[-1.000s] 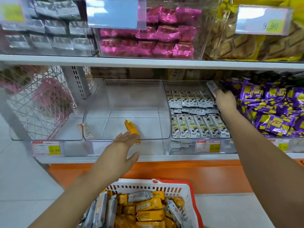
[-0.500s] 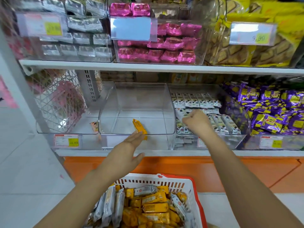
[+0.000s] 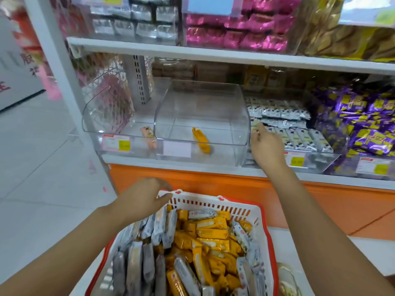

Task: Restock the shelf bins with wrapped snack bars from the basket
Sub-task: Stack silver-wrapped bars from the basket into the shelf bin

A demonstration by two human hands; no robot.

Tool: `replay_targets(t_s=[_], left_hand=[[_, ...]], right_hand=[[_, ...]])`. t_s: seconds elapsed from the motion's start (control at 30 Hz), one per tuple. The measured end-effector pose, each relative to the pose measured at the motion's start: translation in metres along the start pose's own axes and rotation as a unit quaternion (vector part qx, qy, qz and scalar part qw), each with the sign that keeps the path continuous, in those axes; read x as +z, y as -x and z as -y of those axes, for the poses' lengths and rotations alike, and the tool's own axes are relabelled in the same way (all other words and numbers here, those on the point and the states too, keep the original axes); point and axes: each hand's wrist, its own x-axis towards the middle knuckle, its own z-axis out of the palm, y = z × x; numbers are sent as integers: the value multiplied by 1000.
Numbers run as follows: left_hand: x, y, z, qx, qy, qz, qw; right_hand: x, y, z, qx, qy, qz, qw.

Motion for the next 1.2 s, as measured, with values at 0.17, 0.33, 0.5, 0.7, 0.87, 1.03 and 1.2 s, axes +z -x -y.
replay_targets(t_s=[0.17, 0.33, 0.5, 0.7, 0.87, 1.03, 1.2], left_hand=[[42, 33, 37, -109, -24, 48, 993], [66, 59, 71, -264, -52, 159, 950], [83, 69, 92, -320, -1, 188, 929], [83, 65, 100, -328, 66, 206, 919], [82, 63, 101, -322, 88, 203, 921], [79, 62, 98, -335, 111, 171, 920], [67, 48, 79, -307, 172, 93, 931]], right_hand=[[2, 53, 32, -105, -144, -205, 963], [62, 109, 71, -111, -234, 74, 963], [144, 157, 86, 36, -122, 406, 905], [207, 179, 91, 154, -112, 472, 861], [215, 174, 100, 213, -150, 478, 839], [212, 177, 104, 276, -252, 491, 787], [191, 183, 104, 297, -332, 497, 745]])
